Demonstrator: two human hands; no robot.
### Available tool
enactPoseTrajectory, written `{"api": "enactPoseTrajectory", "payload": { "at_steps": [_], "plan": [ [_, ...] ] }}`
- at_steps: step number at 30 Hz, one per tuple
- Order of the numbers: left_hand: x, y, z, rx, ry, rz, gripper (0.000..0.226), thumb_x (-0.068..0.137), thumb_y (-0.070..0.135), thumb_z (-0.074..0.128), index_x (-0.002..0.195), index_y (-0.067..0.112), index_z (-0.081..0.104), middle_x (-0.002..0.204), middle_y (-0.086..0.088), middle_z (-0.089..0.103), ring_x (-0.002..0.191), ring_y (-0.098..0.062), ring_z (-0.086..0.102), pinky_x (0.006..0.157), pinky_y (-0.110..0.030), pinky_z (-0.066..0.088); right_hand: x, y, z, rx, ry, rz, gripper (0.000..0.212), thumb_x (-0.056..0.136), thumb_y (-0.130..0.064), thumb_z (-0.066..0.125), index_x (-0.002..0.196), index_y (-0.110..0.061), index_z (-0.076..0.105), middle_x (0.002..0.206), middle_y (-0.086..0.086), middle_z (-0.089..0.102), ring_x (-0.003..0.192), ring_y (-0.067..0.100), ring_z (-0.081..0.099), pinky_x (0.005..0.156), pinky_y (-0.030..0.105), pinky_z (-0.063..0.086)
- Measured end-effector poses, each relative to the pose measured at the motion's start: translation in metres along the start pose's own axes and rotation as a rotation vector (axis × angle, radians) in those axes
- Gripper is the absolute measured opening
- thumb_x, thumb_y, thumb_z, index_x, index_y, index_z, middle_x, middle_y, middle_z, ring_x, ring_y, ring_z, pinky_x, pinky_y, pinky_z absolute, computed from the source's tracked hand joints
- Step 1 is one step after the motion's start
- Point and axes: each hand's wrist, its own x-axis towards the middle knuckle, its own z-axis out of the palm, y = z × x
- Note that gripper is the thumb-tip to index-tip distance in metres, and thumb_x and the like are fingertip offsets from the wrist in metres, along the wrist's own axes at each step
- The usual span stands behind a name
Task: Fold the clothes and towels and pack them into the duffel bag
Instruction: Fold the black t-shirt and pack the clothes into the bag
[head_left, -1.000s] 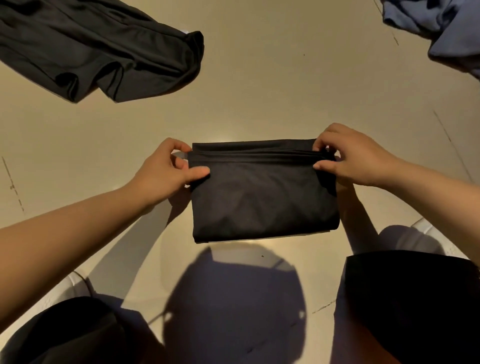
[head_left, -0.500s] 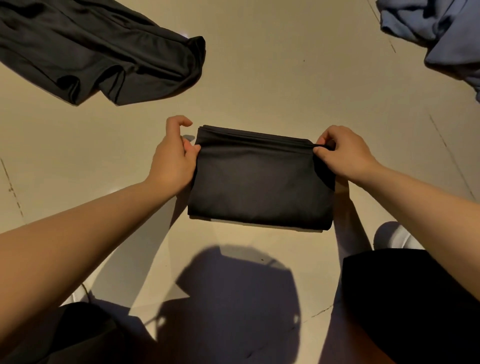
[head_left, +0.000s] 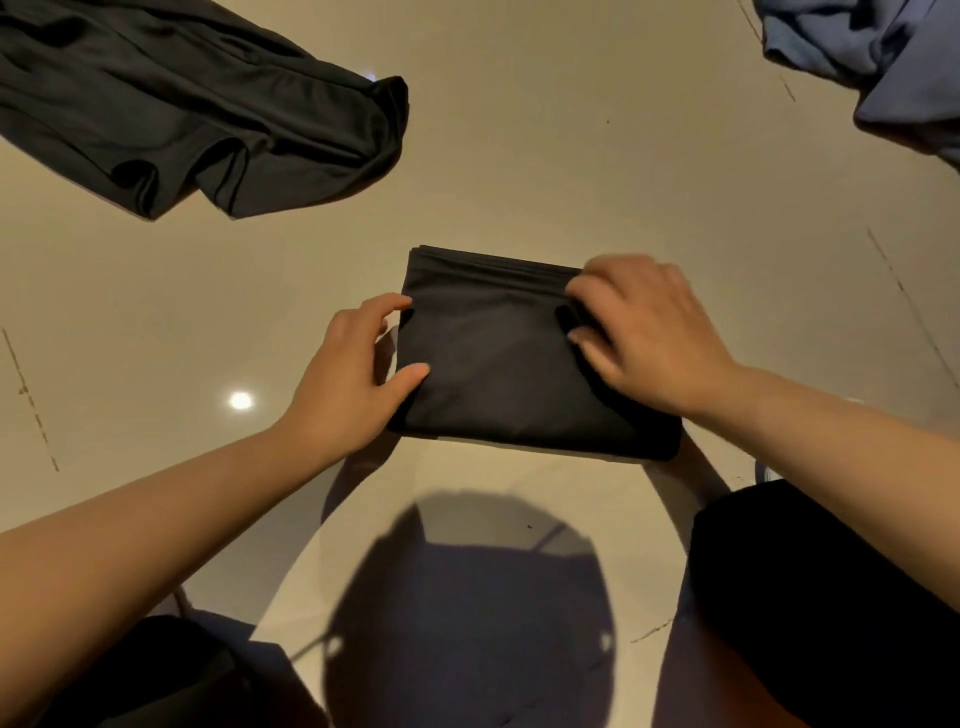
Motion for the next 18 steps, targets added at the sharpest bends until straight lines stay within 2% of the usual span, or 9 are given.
{"api": "enactPoseTrajectory", "payload": {
  "at_steps": [1, 3, 4, 6, 8, 10, 13, 16, 18],
  "plan": [
    [0.005, 0.004, 0.001, -0.012, -0.034, 0.003, 0.059, 0.084, 0.026, 0.071, 0.136, 0.028, 0.044, 0.128, 0.001, 0.038, 0.113, -0.014, 0.042, 0.097, -0.030, 0.042, -0.003, -0.015, 0.000, 0.000, -0.112, -0.036, 0.061, 0.083, -0.053, 0.051, 0.129, -0.014, 0.052, 0.134, 0.014, 0.049, 0.122, 0.037, 0.046, 0.095, 0.049, 0.036],
    [0.016, 0.015, 0.002, -0.036, -0.163, -0.035, 0.060, 0.081, 0.022, 0.075, 0.134, 0.032, 0.049, 0.143, -0.004, 0.028, 0.128, -0.019, 0.035, 0.110, -0.035, 0.035, -0.002, -0.035, 0.003, 0.012, -0.412, 0.110, 0.100, 0.071, -0.076, 0.052, 0.150, -0.022, 0.022, 0.158, 0.009, 0.017, 0.144, 0.034, 0.016, 0.110, 0.061, 0.017],
    [0.021, 0.021, 0.004, -0.067, -0.228, -0.082, 0.064, 0.079, 0.020, 0.077, 0.134, 0.033, 0.050, 0.146, -0.004, 0.021, 0.131, -0.019, 0.031, 0.113, -0.032, 0.030, 0.001, -0.038, 0.005, 0.011, -0.515, 0.196, 0.115, 0.065, -0.080, 0.057, 0.153, -0.026, 0.006, 0.161, 0.004, -0.001, 0.147, 0.033, 0.000, 0.110, 0.066, 0.008],
    [0.029, 0.030, 0.008, -0.180, -0.287, -0.175, 0.072, 0.075, 0.012, 0.080, 0.136, 0.034, 0.049, 0.145, -0.002, 0.021, 0.124, -0.013, 0.033, 0.108, -0.023, 0.030, 0.011, -0.039, 0.005, 0.028, -0.596, 0.266, 0.130, 0.059, -0.079, 0.066, 0.152, -0.030, -0.009, 0.160, 0.000, -0.018, 0.146, 0.033, -0.013, 0.109, 0.070, 0.006],
    [0.032, 0.035, 0.011, -0.393, -0.285, -0.256, 0.076, 0.070, 0.003, 0.081, 0.134, 0.032, 0.052, 0.137, -0.001, 0.039, 0.117, -0.013, 0.048, 0.100, -0.024, 0.042, 0.017, -0.037, 0.003, 0.064, -0.604, 0.267, 0.134, 0.057, -0.076, 0.070, 0.152, -0.029, -0.012, 0.159, 0.001, -0.022, 0.145, 0.034, -0.016, 0.110, 0.070, 0.007],
    [0.029, 0.036, 0.006, -0.611, -0.295, -0.343, 0.079, 0.069, -0.005, 0.078, 0.134, 0.033, 0.052, 0.123, 0.006, 0.053, 0.104, -0.010, 0.057, 0.084, -0.023, 0.051, 0.020, -0.038, 0.004, 0.054, -0.612, 0.252, 0.134, 0.058, -0.075, 0.071, 0.152, -0.028, -0.013, 0.159, 0.002, -0.022, 0.145, 0.034, -0.017, 0.112, 0.068, 0.006],
    [0.018, 0.025, -0.014, -0.706, -0.310, -0.414, 0.079, 0.072, -0.011, 0.072, 0.135, 0.033, 0.051, 0.114, 0.013, 0.055, 0.097, -0.006, 0.058, 0.064, -0.019, 0.054, 0.021, -0.049, 0.005, 0.003, -0.579, 0.174, 0.134, 0.057, -0.078, 0.068, 0.152, -0.027, -0.013, 0.160, 0.003, -0.019, 0.146, 0.035, -0.014, 0.113, 0.066, 0.004],
    [0.005, 0.009, -0.044, -0.682, -0.277, -0.437, 0.083, 0.073, -0.008, 0.072, 0.137, 0.038, 0.047, 0.129, 0.012, 0.048, 0.108, -0.016, 0.057, 0.075, -0.033, 0.057, 0.032, -0.071, 0.010, 0.004, -0.520, 0.082, 0.135, 0.057, -0.082, 0.064, 0.152, -0.024, -0.010, 0.160, 0.004, -0.015, 0.146, 0.035, -0.011, 0.112, 0.065, 0.005],
    [-0.002, 0.004, -0.064, -0.596, -0.230, -0.400, 0.087, 0.073, -0.005, 0.073, 0.141, 0.039, 0.041, 0.123, 0.017, 0.047, 0.107, -0.020, 0.058, 0.073, -0.036, 0.060, 0.038, -0.089, 0.011, 0.030, -0.462, 0.042, 0.132, 0.059, -0.083, 0.062, 0.153, -0.019, -0.005, 0.161, 0.003, -0.011, 0.147, 0.032, -0.006, 0.114, 0.063, 0.007]
  ]
}}
